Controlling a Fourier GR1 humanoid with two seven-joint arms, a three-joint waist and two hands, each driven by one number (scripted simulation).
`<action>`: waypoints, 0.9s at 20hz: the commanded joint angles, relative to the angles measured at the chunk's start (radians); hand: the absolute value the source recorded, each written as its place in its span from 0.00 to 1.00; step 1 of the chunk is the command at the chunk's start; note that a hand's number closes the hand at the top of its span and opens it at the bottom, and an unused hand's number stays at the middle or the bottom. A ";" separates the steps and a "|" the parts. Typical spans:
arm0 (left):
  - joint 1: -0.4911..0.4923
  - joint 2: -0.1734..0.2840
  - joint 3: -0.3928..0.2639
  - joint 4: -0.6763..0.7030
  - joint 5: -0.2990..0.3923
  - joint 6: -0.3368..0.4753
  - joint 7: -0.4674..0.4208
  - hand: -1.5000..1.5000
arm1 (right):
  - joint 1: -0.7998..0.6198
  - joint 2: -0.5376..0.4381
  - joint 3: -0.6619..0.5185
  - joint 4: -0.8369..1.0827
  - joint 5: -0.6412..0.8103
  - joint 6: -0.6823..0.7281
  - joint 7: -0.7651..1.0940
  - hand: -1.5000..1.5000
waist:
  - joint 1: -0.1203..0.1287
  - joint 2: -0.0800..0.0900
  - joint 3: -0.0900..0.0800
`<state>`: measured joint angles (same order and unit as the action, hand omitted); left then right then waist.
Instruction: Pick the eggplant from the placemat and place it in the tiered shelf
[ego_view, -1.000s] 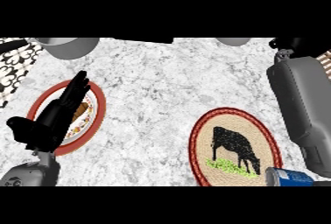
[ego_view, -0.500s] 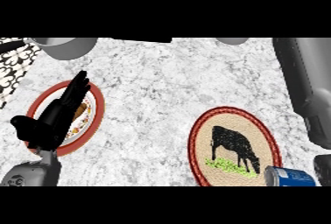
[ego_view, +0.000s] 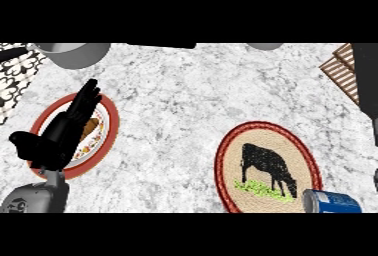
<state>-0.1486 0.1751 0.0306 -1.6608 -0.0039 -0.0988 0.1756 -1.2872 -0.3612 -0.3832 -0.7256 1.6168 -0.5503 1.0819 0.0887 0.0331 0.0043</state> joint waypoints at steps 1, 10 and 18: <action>0.007 0.015 0.005 -0.008 0.014 -0.022 -0.003 0.50 | -0.013 -0.001 -0.092 -0.074 -0.085 -0.295 0.045 1.00 | 0.010 0.006 0.003; 0.022 0.007 0.012 -0.019 0.006 -0.002 0.003 0.50 | 0.112 -0.184 -0.052 0.249 0.142 0.073 -0.024 1.00 | -0.022 0.004 -0.012; 0.040 0.006 0.017 0.010 0.008 -0.016 -0.039 0.50 | -0.039 -0.251 0.020 0.424 0.265 0.210 0.006 1.00 | -0.007 -0.003 -0.005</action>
<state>-0.1371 0.1880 0.0493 -1.6595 0.0093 -0.1125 0.1704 -1.2799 -0.5884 -0.3925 -0.3784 1.8271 -0.4285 1.0446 0.0773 0.0322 -0.0021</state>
